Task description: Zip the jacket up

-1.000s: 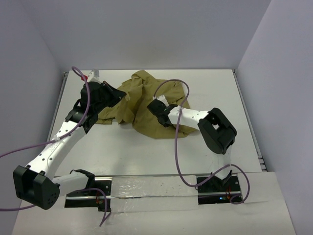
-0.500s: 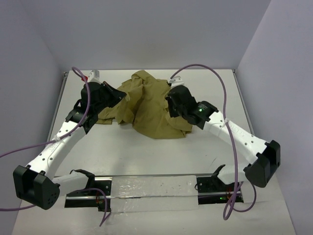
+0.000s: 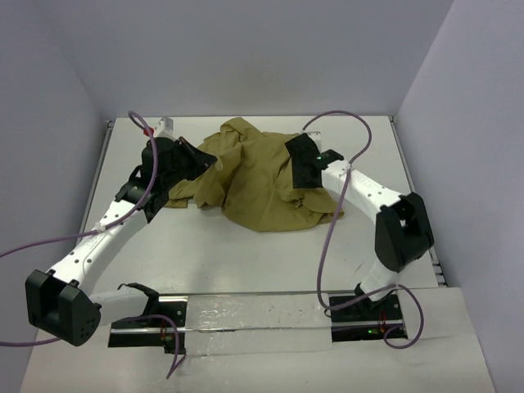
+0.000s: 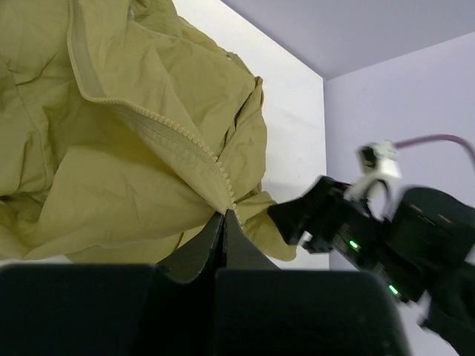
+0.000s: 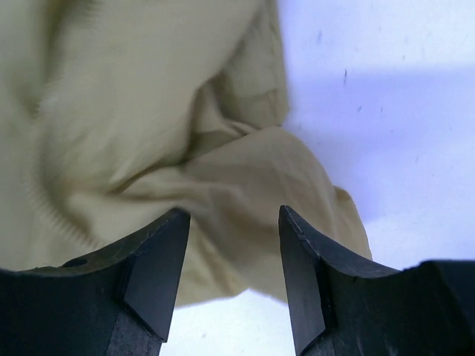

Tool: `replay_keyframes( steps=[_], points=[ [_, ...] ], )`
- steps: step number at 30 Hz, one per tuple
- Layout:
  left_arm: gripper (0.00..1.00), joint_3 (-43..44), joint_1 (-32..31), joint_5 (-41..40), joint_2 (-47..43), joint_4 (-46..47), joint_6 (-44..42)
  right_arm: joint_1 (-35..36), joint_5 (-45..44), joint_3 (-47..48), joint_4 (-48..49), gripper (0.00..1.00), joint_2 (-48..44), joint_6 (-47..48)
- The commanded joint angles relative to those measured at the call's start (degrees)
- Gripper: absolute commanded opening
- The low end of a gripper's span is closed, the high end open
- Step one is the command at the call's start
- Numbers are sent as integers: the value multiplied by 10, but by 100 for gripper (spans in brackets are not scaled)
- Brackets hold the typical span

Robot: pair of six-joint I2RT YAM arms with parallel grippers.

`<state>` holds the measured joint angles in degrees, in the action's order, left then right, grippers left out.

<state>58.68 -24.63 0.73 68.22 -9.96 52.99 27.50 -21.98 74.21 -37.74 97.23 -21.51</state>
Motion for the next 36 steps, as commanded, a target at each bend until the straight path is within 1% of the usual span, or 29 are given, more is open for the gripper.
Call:
replay_keyframes(
  steps=[1, 4, 8, 9, 10, 12, 17, 20, 24, 26, 29, 30, 32, 34, 36],
  points=[
    [0, 2, -7, 9, 3, 31, 4, 62, -73, 0, 19, 59, -99, -8],
    [0, 5, -10, 8, 7, 31, 3, 102, -107, -26, 23, 58, -118, -5],
    [0, 6, -13, 4, 6, 28, 3, 132, -109, -74, 56, 56, -128, 9],
    [0, 7, -13, 4, 5, 26, 2, 134, -86, -82, 63, 56, -128, 23],
    [0, 7, -14, 2, 5, 26, 2, 134, -37, -88, 69, 56, -127, 42],
    [0, 7, -14, -1, 1, 23, 0, 138, 14, -101, 71, 56, -123, 51],
    [0, 6, -14, -4, -3, 24, 1, 167, 27, -114, 79, 55, -105, 60],
    [0, 7, -15, -1, 0, 22, 2, 191, 25, -95, 85, 55, -93, 61],
    [0, 8, -16, -3, -1, 22, 2, 204, 15, -66, 97, 53, -57, 58],
    [0, 8, -16, -4, -2, 20, 1, 198, 17, -34, 102, 53, -22, 54],
    [0, 12, -16, -4, -6, 13, -3, 188, 21, 22, 102, 49, 41, 45],
    [0, 14, -16, -4, -6, 9, -4, 187, 18, 23, 102, 48, 54, 42],
    [0, 19, -17, -4, -11, 0, -8, 182, -3, 54, 101, 45, 92, 31],
    [0, 21, -17, -4, -15, -5, -12, 176, -16, 73, 94, 43, 110, 22],
    [0, 22, -16, -21, -17, -10, -14, 171, -32, 80, 94, 41, 127, 13]
  ],
)
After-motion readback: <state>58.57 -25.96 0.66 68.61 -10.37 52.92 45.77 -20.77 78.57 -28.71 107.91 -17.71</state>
